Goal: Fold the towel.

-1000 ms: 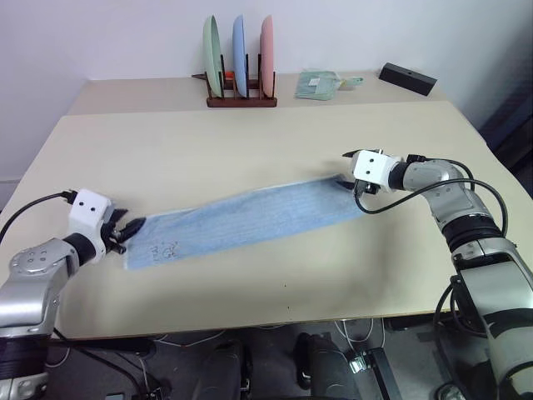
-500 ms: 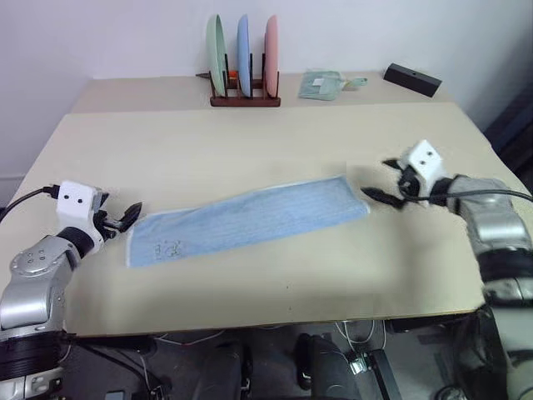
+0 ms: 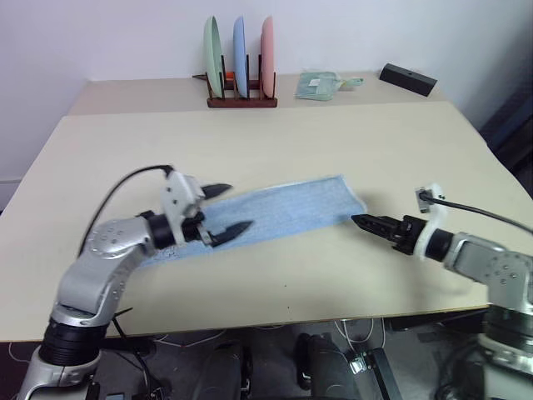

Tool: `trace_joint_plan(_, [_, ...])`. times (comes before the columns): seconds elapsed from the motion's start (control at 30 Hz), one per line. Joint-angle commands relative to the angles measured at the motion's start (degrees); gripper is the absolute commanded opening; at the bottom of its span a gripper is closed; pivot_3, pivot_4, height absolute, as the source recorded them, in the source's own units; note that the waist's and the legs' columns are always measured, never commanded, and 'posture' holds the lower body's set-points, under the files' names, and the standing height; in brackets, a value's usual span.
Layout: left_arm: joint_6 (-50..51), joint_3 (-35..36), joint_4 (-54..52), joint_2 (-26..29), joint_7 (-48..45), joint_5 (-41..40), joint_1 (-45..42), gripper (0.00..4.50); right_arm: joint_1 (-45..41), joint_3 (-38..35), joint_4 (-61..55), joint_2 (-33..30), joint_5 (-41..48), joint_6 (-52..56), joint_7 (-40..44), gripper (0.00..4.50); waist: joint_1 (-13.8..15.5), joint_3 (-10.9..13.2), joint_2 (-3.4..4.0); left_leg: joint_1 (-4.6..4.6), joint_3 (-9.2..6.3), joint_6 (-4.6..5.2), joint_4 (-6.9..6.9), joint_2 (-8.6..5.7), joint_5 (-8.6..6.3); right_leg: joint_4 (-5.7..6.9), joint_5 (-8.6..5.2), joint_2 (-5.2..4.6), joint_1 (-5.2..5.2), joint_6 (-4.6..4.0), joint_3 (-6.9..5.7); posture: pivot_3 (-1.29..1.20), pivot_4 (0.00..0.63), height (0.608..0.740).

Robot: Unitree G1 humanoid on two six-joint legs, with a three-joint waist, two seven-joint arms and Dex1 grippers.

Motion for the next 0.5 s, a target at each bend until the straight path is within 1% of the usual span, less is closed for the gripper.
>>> trace_joint_plan(0.03, [0.3, -2.7, -1.4, -0.4, -1.3, -0.3, -1.4, 4.47, -3.6, -6.2, -1.1, 5.4, -0.4, 4.5, -10.5, 4.50, -0.1, 0.0, 0.05, 0.01, 0.01, 0.01, 0.00, 0.00, 0.01, 0.01, 0.00, 0.05, -0.01, 0.00, 0.00, 0.00, 0.150, 0.737])
trace_joint_plan(0.1, [-0.2, -3.4, -0.9, -0.6, -1.4, 0.4, -1.7, 4.47, -5.1, -8.7, -0.9, 7.9, -0.4, 6.5, -14.0, 4.50, -0.1, 0.0, 0.06, 0.01, 0.02, 0.03, 0.00, -0.01, 0.01, 0.01, 0.00, 0.15, 0.01, 0.00, -0.04, 0.00, 0.150, 0.737])
trace_joint_plan(0.23, [0.1, -4.0, 0.1, -1.1, -1.4, 0.3, -1.2, 4.47, -9.5, -12.5, 1.6, 13.2, -0.7, 4.7, -20.4, 4.50, 0.0, 0.0, 0.05, 0.02, 0.01, 0.32, 0.03, -0.04, -0.13, 0.01, 0.00, 0.28, 0.08, 0.00, -0.06, 0.00, 0.150, 0.737])
trace_joint_plan(0.33, [0.3, -3.7, 0.1, -1.3, -0.9, 0.2, 0.5, 4.50, -12.6, -13.5, 5.5, 15.9, -2.0, 1.4, -24.6, 3.66, -0.1, 0.0, 0.05, 0.04, 0.02, 0.35, 0.03, -0.06, -0.14, 0.03, -0.01, 0.31, 0.09, 0.02, -0.06, 0.00, 0.150, 0.737])
trace_joint_plan(0.4, [0.1, -3.4, -0.1, -1.2, -0.5, 0.5, 1.8, 4.50, -13.7, -13.4, 8.3, 16.1, -3.3, -1.5, -26.5, 2.70, -0.2, 0.0, 0.06, 0.04, 0.02, 0.35, 0.03, -0.05, -0.13, 0.04, -0.02, 0.34, 0.09, 0.03, -0.06, 0.00, 0.150, 0.737])
trace_joint_plan(0.43, [0.1, -3.2, -0.2, -1.1, -0.2, 0.6, 2.3, 4.50, -14.1, -13.6, 9.1, 16.2, -3.3, -2.2, -27.2, 2.13, -0.2, 0.0, 0.06, 0.04, 0.02, 0.33, 0.02, -0.05, -0.12, 0.04, -0.02, 0.34, 0.09, 0.04, -0.05, 0.00, 0.150, 0.737])
trace_joint_plan(0.5, [-0.1, -2.7, -0.4, -1.0, 0.4, 0.9, 3.2, 4.50, -15.0, -15.0, 9.7, 16.7, -1.7, -2.0, -28.3, 1.12, -0.1, 0.0, 0.06, 0.03, 0.01, 0.30, 0.02, -0.05, -0.10, 0.04, -0.03, 0.35, 0.10, 0.04, -0.05, 0.00, 0.150, 0.737])
